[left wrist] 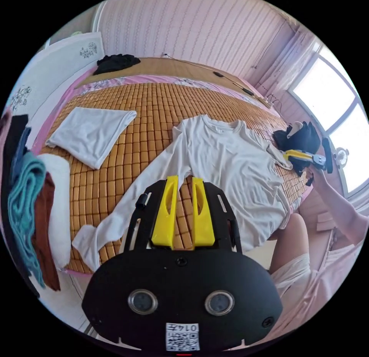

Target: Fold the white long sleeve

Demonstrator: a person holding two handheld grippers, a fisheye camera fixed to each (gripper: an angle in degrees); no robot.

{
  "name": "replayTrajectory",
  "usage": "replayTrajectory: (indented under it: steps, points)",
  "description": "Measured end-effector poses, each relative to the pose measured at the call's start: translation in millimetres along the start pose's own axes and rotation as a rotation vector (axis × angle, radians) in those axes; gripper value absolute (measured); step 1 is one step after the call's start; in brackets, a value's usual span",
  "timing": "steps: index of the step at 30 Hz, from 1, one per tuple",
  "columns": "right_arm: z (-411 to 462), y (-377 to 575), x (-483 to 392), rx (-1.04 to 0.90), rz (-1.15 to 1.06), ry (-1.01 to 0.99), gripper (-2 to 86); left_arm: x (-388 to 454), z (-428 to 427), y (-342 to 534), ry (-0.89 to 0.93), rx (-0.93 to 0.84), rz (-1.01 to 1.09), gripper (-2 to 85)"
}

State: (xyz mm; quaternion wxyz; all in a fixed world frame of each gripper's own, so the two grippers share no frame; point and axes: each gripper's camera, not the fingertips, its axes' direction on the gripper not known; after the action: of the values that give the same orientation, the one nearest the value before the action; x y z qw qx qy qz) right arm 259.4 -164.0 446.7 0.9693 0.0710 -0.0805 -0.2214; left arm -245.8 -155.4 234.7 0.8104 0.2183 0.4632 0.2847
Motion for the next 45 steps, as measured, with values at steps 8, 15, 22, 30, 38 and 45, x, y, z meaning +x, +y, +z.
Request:
replayTrajectory:
  steps: [8, 15, 22, 30, 38, 45]
  points:
    - [83.0, -108.4, 12.7, -0.052, -0.048, -0.015, 11.0, -16.3, 81.0, -85.0, -0.042, -0.081, 0.024, 8.3]
    - [112.5, -145.1, 33.4, -0.046, -0.042, 0.032, 1.5, -20.1, 90.2, -102.0, -0.084, -0.057, 0.174, -0.6]
    - [120.8, -190.6, 69.6, -0.041, 0.071, 0.096, 1.3, -45.5, 88.6, -157.0, -0.127, 0.083, 0.066, -0.8]
    - [84.2, -131.0, 67.6, 0.046, 0.004, 0.063, 9.3, -45.9, 74.8, -145.3, -0.138, 0.113, 0.026, 4.4]
    - [7.5, 100.0, -12.1, -0.065, -0.059, -0.102, 9.8, 0.7, 21.4, 37.4, 0.019, -0.022, 0.198, 5.0]
    - [21.8, 181.0, -45.1, -0.212, 0.099, -0.081, 10.4, 34.6, 45.5, 87.4, 0.092, -0.072, 0.095, 7.7]
